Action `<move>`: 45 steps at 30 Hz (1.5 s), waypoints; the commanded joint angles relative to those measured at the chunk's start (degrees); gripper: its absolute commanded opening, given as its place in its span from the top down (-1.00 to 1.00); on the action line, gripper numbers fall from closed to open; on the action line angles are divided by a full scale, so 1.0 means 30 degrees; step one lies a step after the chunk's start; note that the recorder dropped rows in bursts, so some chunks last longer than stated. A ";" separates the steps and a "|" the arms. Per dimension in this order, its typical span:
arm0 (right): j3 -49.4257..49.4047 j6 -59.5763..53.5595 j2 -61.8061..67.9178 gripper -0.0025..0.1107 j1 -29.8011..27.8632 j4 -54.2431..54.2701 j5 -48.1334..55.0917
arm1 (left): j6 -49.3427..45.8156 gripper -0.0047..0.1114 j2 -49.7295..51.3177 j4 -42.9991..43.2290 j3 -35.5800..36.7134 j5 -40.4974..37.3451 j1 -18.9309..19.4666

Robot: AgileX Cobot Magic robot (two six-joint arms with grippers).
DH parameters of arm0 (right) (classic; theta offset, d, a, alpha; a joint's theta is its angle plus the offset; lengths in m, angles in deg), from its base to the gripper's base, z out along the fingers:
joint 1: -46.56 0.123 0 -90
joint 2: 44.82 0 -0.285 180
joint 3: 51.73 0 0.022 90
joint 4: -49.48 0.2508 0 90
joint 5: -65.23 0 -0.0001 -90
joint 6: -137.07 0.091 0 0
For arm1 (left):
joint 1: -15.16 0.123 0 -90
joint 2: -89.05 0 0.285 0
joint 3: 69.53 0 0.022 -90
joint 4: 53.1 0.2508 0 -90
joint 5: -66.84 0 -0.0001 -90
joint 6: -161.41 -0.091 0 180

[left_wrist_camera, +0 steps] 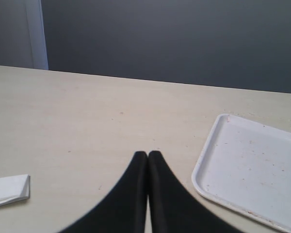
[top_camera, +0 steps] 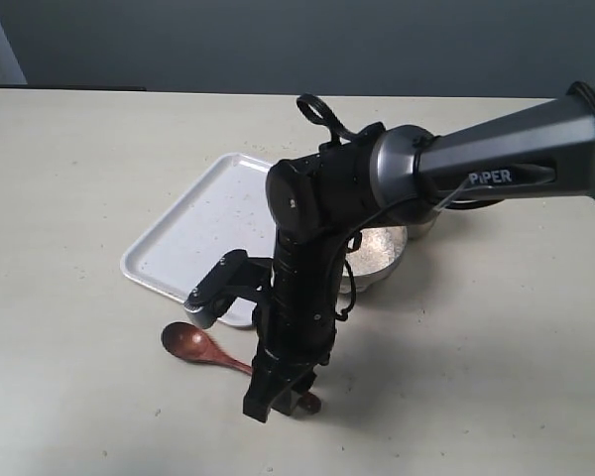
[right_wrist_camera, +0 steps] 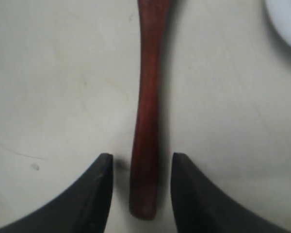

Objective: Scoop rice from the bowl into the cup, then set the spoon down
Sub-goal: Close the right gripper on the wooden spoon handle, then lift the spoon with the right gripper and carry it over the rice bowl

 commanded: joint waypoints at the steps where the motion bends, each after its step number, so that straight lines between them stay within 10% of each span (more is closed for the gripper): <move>1: -0.0069 0.0028 0.0302 0.53 0.0056 0.0155 0.0027 | 0.0122 0.91 -0.0101 0.0032 -0.0076 0.0042 -0.0018; 5: -0.0069 0.0072 0.0302 0.97 0.0056 0.0155 0.0027 | 0.0122 0.91 -0.0101 0.0032 -0.0076 0.0042 -0.0018; 24: -0.0069 0.0309 -0.3712 0.97 0.0056 -0.0456 0.0760 | 0.0122 0.91 -0.0101 0.0032 -0.0076 0.0042 -0.0018; 45: -0.0069 0.9087 -0.7408 0.97 0.0023 -1.6170 0.5033 | 0.0122 0.91 -0.0101 0.0032 -0.0076 0.0042 -0.0018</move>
